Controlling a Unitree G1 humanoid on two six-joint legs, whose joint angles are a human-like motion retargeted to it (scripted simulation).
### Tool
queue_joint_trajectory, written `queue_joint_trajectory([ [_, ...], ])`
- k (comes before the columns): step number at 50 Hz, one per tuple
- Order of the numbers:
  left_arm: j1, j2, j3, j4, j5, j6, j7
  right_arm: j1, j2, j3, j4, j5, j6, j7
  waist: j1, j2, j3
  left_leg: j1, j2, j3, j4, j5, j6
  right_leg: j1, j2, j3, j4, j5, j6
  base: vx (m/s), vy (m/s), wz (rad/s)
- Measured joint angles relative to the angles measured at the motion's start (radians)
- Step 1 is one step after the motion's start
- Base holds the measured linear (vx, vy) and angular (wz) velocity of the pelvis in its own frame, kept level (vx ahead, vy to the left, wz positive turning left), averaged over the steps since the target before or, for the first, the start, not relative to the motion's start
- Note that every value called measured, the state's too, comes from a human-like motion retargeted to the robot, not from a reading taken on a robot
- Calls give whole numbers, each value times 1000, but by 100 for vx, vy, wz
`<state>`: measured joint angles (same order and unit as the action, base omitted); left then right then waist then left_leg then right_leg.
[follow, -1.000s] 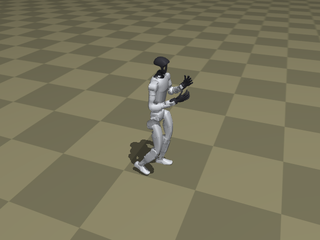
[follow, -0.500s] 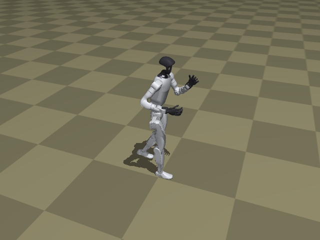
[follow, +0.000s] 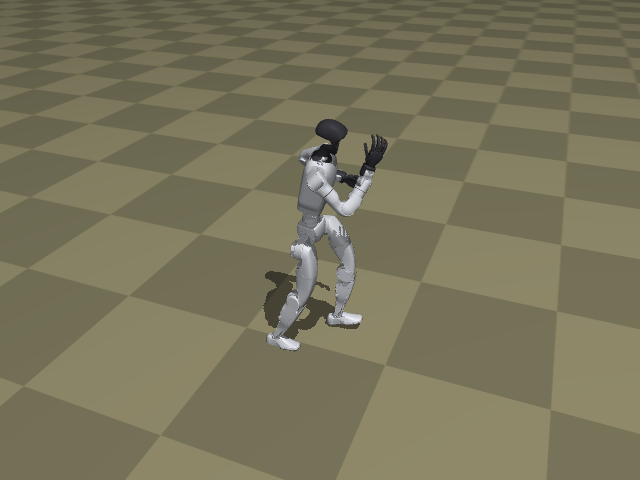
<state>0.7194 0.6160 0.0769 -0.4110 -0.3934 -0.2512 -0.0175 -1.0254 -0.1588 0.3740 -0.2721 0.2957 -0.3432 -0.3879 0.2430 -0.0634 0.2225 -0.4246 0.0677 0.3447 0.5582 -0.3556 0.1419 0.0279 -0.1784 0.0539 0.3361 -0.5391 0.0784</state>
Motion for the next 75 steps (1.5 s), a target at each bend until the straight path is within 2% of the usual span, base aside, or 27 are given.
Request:
queue_joint_trajectory([
  [3, -286, -163, -76, 81, 131, 29, 90, 6, -28, -4, -9, -53, 22, 37, -30, -6, 47, -15, 43, -4, 202, -115, 1, -32, 33, -24, -5, 24, -46, -76, -22, 11],
  [5, -524, -261, -147, 145, 233, 26, 205, 157, -52, 7, -15, -70, 31, 56, -71, -35, 36, 23, 36, -17, 279, -136, 5, -78, 45, -44, 8, 93, -44, -65, -21, 45],
  [9, -1026, -357, -326, 195, 402, 29, 357, 652, -131, 18, -6, -5, 64, 151, -185, -113, -42, 167, -53, -71, 238, -104, -18, -112, 34, -123, -113, 272, -23, -59, -14, 104],
  [13, -1494, -360, -433, 229, 564, 65, 266, 1136, -233, -67, 20, 50, 109, 322, -294, -129, -99, 319, -133, -203, 78, -8, -89, -167, 38, -210, -193, 417, -7, -67, -1, 113],
  [15, -1700, -348, -476, 248, 632, 78, 256, 1319, -294, -126, 31, 67, 121, 394, -362, -104, -102, 389, -133, -277, -19, -21, -127, -206, 51, -257, -174, 418, 5, -75, 7, 125],
  [16, -1812, -341, -500, 273, 656, 85, 271, 1383, -328, -164, 28, 90, 121, 423, -390, -79, -84, 413, -117, -306, -67, -81, -133, -237, 56, -283, -115, 378, 8, -78, 12, 124],
  [20, -2147, -309, -578, 344, 740, 113, 299, 1478, -366, -238, 28, 137, 121, 465, -433, -14, 8, 376, -61, -342, -45, -327, -86, -397, 32, -322, 320, 155, 5, -76, 14, 75],
  [22, -2128, -319, -556, 321, 717, 114, 234, 1386, -304, -190, 62, 88, 123, 412, -379, -14, 37, 331, -82, -339, 4, -326, -1, -425, 16, -274, 503, 85, -31, -69, 9, -39],
  [26, -1686, -321, -469, 188, 546, 59, 127, 1096, -154, -82, 111, -15, 96, 308, -243, 9, -5, 293, -68, -265, -81, -188, 0, -363, 73, -152, 583, 65, -69, -58, 1, -114],
  [29, -1193, -279, -406, 138, 336, 18, 68, 849, -57, -32, 91, -60, 80, 271, -184, 18, -74, 289, -62, -239, -243, -43, -4, -238, 114, -79, 432, 145, -47, -55, -9, -82],
  [32, -741, -199, -332, 130, 135, 6, -16, 606, 15, -17, 37, -78, 69, 234, -115, 5, -123, 239, -74, -213, -336, 70, -11, -116, 87, -49, 216, 241, -31, -63, -15, -53],
  [35, -410, -72, -261, 84, -43, -11, -112, 413, 30, -6, -62, -79, 31, 151, 3, -35, -112, 139, -105, -167, -306, 91, -15, -43, 25, -41, -37, 169, -3, -72, -19, -41],
  [37, -308, 30, -213, 37, -113, -27, -155, 359, -18, -11, -142, -35, -10, 115, 83, -61, -77, 40, -119, -139, -158, 26, 2, -44, -10, -57, -137, 121, 3, -75, -16, -2],
  [40, -295, 100, -176, 4, -147, -23, -157, 430, -139, -55, -179, 91, -48, 130, 129, -62, -36, -55, -117, -138, 130, -102, 42, -94, -19, -87, -129, 118, -34, -69, -10, 64],
  [45, -527, -13, -253, 54, 26, -3, -52, 787, -287, -105, -6, 10, 47, 178, -42, -114, -87, 32, -80, -123, 348, -159, 40, -162, -35, -206, -121, 226, -20, -56, -5, 147],
  [49, -870, -114, -377, 114, 168, 12, 34, 1135, -295, -147, 48, 126, 105, 273, -129, -157, -136, 225, -33, -117, 228, -82, -29, -208, -42, -269, -170, 318, 5, -56, 11, 93],
  [52, -1112, -213, -438, 157, 264, 17, 118, 1281, -338, -168, 55, 144, 139, 341, -195, -133, -136, 373, -28, -219, 17, -67, -93, -254, -32, -310, -166, 366, 7, -72, 26, 60],
  [55, -1359, -312, -494, 193, 373, 15, 159, 1282, -395, -153, 65, 107, 159, 417, -264, -65, -95, 478, 6, -342, -231, -238, -150, -375, -24, -331, 55, 298, 19, -80, 29, 70],
  [58, -1552, -382, -567, 203, 471, 31, 137, 1231, -339, -158, 103, 8, 187, 424, -316, -43, -64, 378, 17, -408, -199, -304, -141, -458, -66, -335, 327, 140, 31, -71, 16, 163],
  [60, -1592, -422, -607, 178, 429, 35, 98, 1190, -260, -148, 139, -90, 205, 359, -273, -49, -50, 341, -16, -493, -281, -211, -65, -438, -46, -281, 391, 78, 31, -62, 5, 165],
  [62, -1529, -430, -650, 128, 379, 11, 54, 1156, -214, -104, 149, -126, 188, 312, -196, -47, -60, 304, -39, -540, -362, -83, -67, -370, 39, -175, 366, 85, 52, -52, 4, 151],
  [65, -1337, -360, -709, 26, 265, -22, -25, 1079, -246, 9, 137, -68, 141, 327, -98, -41, -99, 257, -72, -587, -497, 95, -102, -216, 207, 56, 227, 242, 93, -48, 6, 180],
  [67, -1206, -263, -712, -31, 196, -20, -80, 997, -322, 87, 124, -14, 104, 360, -81, -47, -113, 197, -120, -521, -519, 123, -133, -97, 241, 155, 82, 319, 94, -49, 15, 273],
  [68, -1147, -204, -700, -49, 184, -21, -101, 953, -365, 126, 118, 12, 84, 372, -83, -56, -116, 152, -150, -440, -486, 99, -151, -47, 219, 145, 5, 305, 81, -50, 23, 295],
  [71, -1049, -48, -645, -21, 154, 31, -106, 834, -480, 189, 140, 5, 96, 371, -29, -48, -107, 111, -179, -134, -530, 65, -132, 1, 135, -34, -140, 138, 9, -51, 29, 254],
  [73, -971, 30, -550, 30, 205, 41, -140, 792, -522, 190, 196, -36, 111, 399, -1, -34, -96, 80, -151, 104, -454, 10, -150, 1, 103, -143, -159, 72, 3, -37, 28, 208],
  [75, -878, 41, -431, 73, 225, 45, -173, 818, -534, 122, 249, -113, 125, 411, 27, -14, -97, 77, -110, 290, -409, -10, -176, -22, 94, -214, -139, 72, 15, -26, 23, 207],
])
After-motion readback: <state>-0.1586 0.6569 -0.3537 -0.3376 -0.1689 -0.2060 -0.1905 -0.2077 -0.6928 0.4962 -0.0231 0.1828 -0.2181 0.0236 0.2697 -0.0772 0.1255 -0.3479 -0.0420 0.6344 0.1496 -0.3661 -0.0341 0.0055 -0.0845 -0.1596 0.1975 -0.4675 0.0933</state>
